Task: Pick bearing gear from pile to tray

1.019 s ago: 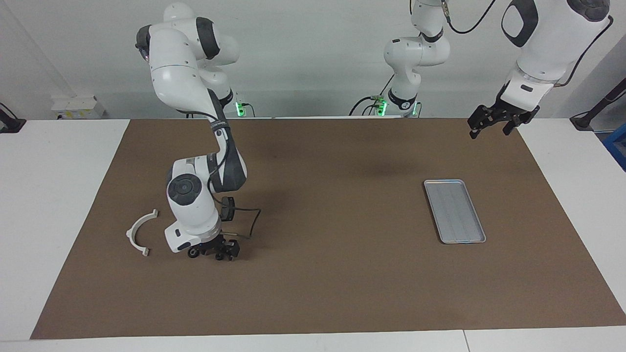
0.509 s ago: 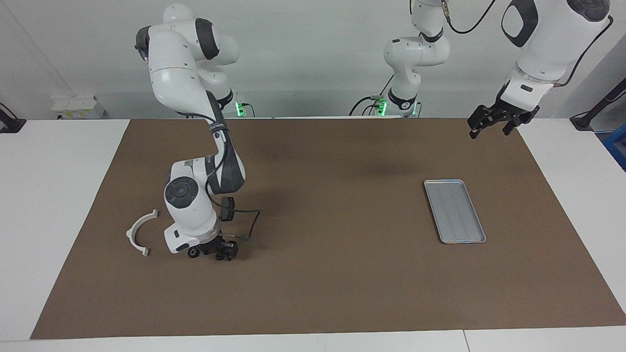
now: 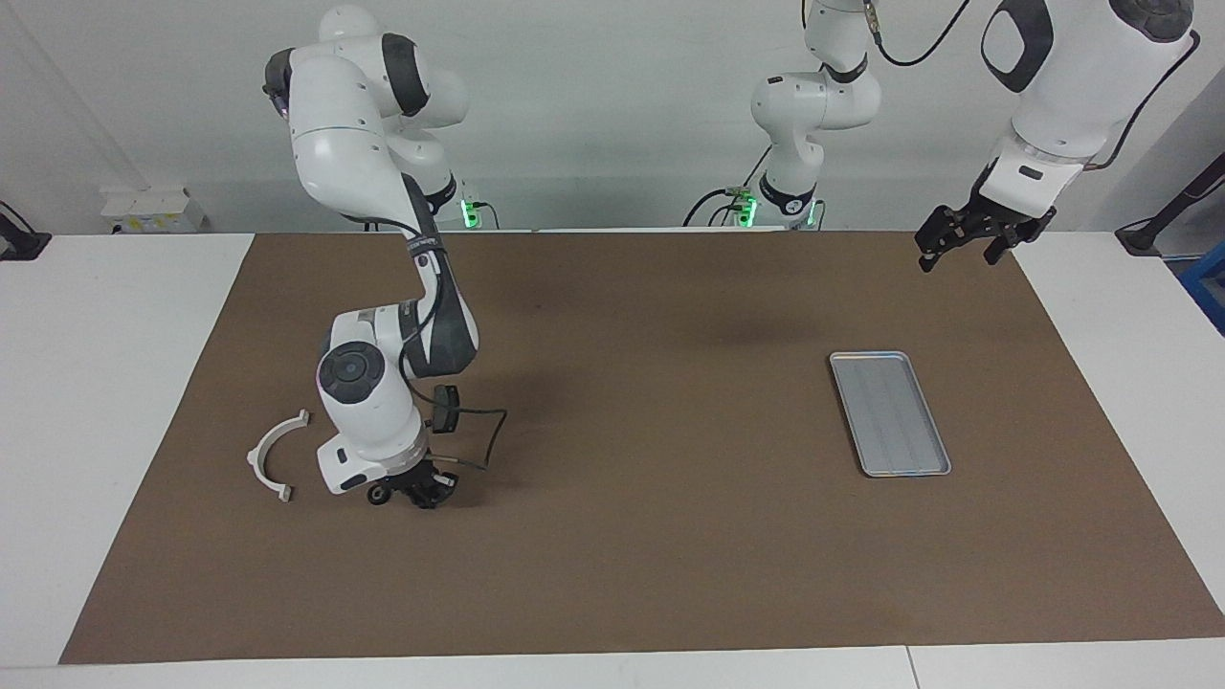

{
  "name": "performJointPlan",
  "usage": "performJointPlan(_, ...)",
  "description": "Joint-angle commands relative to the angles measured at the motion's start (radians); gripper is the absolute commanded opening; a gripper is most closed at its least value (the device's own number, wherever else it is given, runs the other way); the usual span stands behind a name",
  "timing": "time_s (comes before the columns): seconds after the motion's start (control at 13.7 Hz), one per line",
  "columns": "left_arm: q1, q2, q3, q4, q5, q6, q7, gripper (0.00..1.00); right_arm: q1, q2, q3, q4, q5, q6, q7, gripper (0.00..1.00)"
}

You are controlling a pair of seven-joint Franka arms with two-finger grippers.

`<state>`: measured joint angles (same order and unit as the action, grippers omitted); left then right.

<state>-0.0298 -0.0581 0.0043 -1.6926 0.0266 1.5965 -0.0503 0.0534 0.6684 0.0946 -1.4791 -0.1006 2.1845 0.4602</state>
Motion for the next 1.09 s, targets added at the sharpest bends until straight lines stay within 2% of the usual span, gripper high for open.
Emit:
performJointPlan(0.0,0.005,-0.02,-0.006,-0.013,0.013,-0.006,0.004,1.0,-0.001,0.007,0.008,-0.007,0.009,0.003,0.017,0.0)
performJointPlan(0.15,0.005,-0.02,-0.006,-0.015,0.013,-0.006,0.004,1.0,0.0,-0.001,0.008,0.009,-0.005,-0.035,0.015,0.0)
performJointPlan(0.29,0.005,-0.02,-0.006,-0.015,0.013,-0.006,0.004,1.0,0.005,-0.03,0.007,0.066,-0.007,-0.162,0.005,0.0)
performJointPlan(0.44,0.005,-0.02,-0.006,-0.013,0.013,-0.006,0.004,1.0,0.016,-0.064,0.017,0.179,-0.005,-0.384,0.001,0.0)
performJointPlan(0.66,0.005,-0.02,-0.006,-0.013,0.013,-0.006,0.004,1.0,0.057,-0.095,0.082,0.363,0.007,-0.662,0.021,0.0)
performJointPlan(0.8,0.005,-0.02,-0.006,-0.015,0.013,-0.006,0.004,1.0,0.098,-0.115,0.126,0.425,0.019,-0.739,0.162,0.0)
performJointPlan(1.02,0.005,-0.02,-0.006,-0.015,0.013,-0.006,0.004,1.0,0.228,-0.138,0.155,0.428,0.056,-0.711,0.528,0.0)
